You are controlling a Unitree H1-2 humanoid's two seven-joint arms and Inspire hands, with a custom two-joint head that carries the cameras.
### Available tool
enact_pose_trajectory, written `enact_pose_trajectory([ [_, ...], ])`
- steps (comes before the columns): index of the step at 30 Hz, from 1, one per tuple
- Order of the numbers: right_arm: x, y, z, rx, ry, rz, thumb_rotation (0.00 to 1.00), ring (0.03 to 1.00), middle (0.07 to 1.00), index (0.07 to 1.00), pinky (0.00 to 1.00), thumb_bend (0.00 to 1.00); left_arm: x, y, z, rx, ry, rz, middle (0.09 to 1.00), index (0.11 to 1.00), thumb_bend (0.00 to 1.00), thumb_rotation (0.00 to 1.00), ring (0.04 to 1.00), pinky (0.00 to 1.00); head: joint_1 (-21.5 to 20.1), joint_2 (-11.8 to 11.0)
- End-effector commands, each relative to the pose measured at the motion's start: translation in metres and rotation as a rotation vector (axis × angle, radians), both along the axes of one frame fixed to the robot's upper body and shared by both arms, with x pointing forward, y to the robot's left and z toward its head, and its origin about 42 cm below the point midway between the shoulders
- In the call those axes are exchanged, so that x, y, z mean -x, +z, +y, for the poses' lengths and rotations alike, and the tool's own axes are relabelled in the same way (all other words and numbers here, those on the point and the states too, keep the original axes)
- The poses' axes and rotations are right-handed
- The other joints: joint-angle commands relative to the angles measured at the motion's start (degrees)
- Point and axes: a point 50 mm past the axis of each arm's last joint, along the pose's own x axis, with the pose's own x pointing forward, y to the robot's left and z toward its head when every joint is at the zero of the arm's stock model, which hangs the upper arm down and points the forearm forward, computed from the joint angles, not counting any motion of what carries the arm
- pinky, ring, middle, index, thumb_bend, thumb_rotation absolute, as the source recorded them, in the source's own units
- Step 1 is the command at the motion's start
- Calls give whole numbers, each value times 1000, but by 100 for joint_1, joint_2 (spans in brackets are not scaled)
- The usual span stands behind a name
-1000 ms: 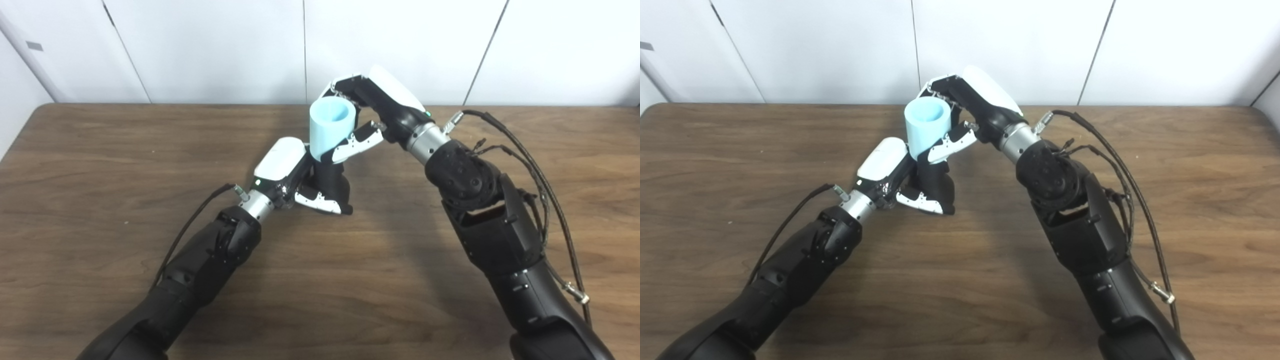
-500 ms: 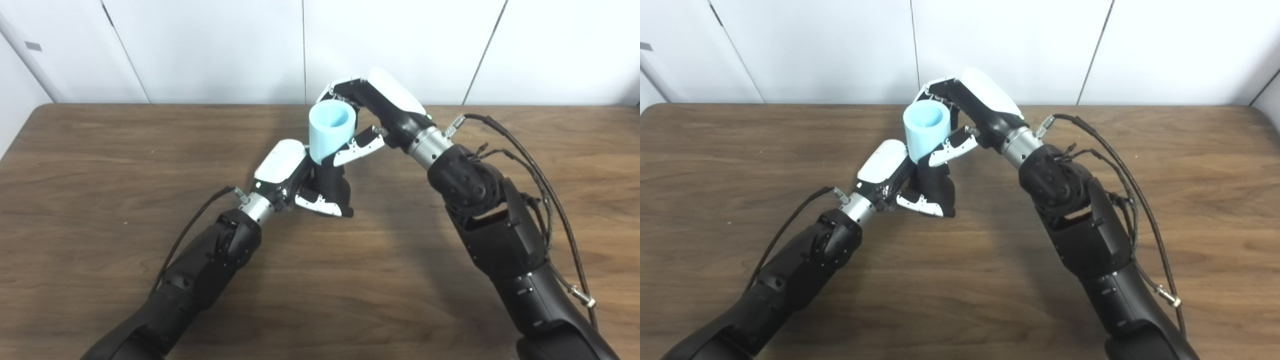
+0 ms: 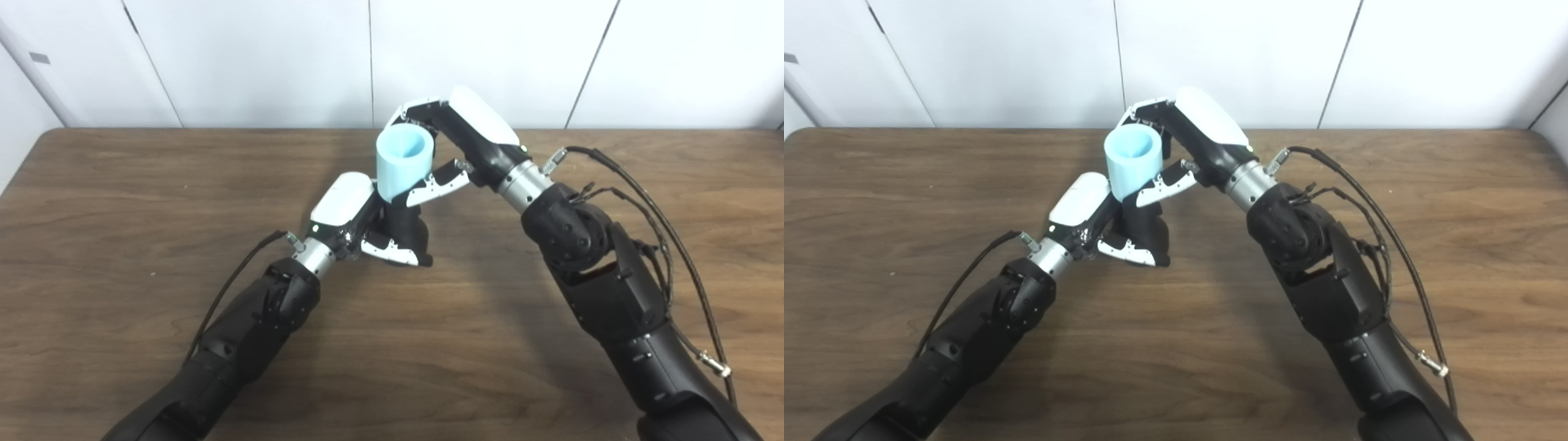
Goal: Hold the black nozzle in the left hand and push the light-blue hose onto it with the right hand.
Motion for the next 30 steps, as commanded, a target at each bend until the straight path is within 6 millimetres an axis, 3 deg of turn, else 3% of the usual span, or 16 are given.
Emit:
enact_pose_trajectory([
  [1, 2, -24, 10, 94, 44, 63, 0, 392, 475, 517, 310, 516, 78, -102, -1, -145, -14, 344, 485, 514, 503, 0, 404, 301, 0, 0],
  [11, 5, -31, 12, 124, -41, 302, 0, 399, 471, 526, 311, 516, 79, -100, 0, -143, -12, 349, 485, 515, 502, 0, 404, 310, -14, 47],
  [18, 7, -27, 13, 142, -88, 346, 0, 397, 465, 522, 303, 517, 80, -101, -1, -145, -17, 350, 487, 514, 503, 0, 403, 306, -16, 59],
  [23, 8, -27, 11, 141, -73, 323, 0, 400, 461, 515, 313, 518, 80, -101, -1, -144, -18, 351, 486, 518, 502, 0, 398, 296, -16, 61],
  [30, 18, -22, 8, 167, 26, 140, 0, 386, 468, 521, 304, 515, 80, -101, 0, -144, -13, 346, 486, 514, 503, 0, 402, 302, -16, 61],
])
